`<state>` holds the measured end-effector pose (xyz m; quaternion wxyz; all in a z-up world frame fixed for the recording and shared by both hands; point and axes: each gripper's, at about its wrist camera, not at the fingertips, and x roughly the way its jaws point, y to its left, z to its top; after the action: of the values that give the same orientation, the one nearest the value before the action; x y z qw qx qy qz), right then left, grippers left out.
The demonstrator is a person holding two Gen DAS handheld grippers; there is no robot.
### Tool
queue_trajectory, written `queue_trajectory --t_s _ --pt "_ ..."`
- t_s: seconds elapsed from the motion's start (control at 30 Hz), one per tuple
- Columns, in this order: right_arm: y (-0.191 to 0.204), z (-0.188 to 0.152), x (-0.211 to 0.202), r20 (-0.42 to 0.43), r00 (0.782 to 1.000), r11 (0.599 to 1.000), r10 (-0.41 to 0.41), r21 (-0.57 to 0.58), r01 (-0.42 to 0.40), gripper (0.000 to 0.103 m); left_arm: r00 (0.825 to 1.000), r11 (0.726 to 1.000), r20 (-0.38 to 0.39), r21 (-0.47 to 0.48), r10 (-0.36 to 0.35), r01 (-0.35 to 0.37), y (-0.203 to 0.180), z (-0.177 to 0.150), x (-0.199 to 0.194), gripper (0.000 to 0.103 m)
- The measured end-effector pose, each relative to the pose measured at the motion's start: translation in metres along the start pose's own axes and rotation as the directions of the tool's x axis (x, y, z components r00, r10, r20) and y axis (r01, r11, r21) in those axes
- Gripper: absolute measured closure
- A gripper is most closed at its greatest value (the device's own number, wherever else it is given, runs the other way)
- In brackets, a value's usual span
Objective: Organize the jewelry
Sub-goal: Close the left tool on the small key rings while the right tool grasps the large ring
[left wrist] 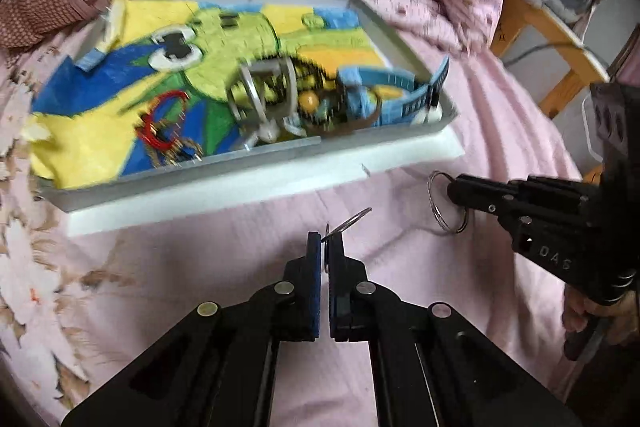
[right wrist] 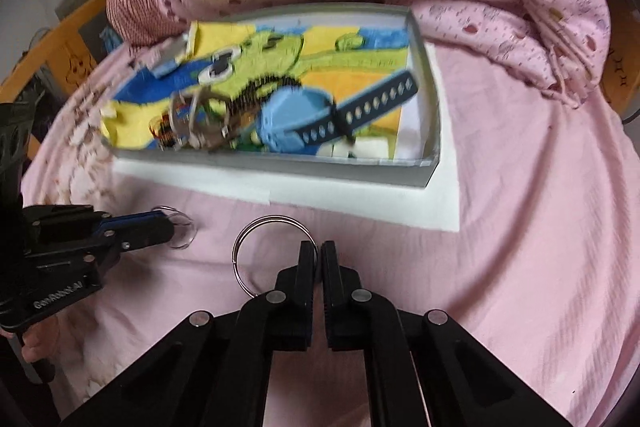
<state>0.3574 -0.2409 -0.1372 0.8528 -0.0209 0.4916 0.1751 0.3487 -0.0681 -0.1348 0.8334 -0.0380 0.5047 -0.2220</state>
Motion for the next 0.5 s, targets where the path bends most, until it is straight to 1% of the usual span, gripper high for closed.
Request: queue_trajectory --t_s 0.13,0.17,0.2,0.27,0.4,0.5 --pt "0.000 0.007 -0.012 0.064 0.998 1.000 0.012 0.026 -0.014 0.099 0.996 1.000 0.085 -0.024 -0.009 0.011 0.001 0.010 -0.031 0.102" --pt "0.001 0.010 -0.013 0.065 0.998 0.999 0.011 0.029 -0.013 0.099 0.994 0.999 0.106 -0.029 -0.014 0.017 0.002 0.013 -0.038 0.102" --pt "0.001 0.011 -0.014 0.065 0.998 0.999 0.012 0.032 -0.014 0.102 0.992 0.999 0.129 -0.034 -0.016 0.021 0.003 0.015 -0.045 0.102" --pt "0.004 0.015 -0.022 0.091 0.996 0.999 0.023 0.039 -0.027 0.102 0.988 0.999 0.154 -0.046 -0.020 0.028 0.005 0.020 -0.053 0.102" --pt "0.012 0.023 -0.037 0.139 0.990 0.999 0.028 0.022 -0.031 0.102 0.984 0.996 0.175 -0.076 -0.023 0.037 0.012 0.027 -0.058 0.102" --pt "0.018 0.027 -0.036 0.139 0.990 0.999 0.032 0.010 -0.034 0.102 0.984 0.995 0.176 -0.098 -0.016 0.033 0.018 0.029 -0.059 0.102"
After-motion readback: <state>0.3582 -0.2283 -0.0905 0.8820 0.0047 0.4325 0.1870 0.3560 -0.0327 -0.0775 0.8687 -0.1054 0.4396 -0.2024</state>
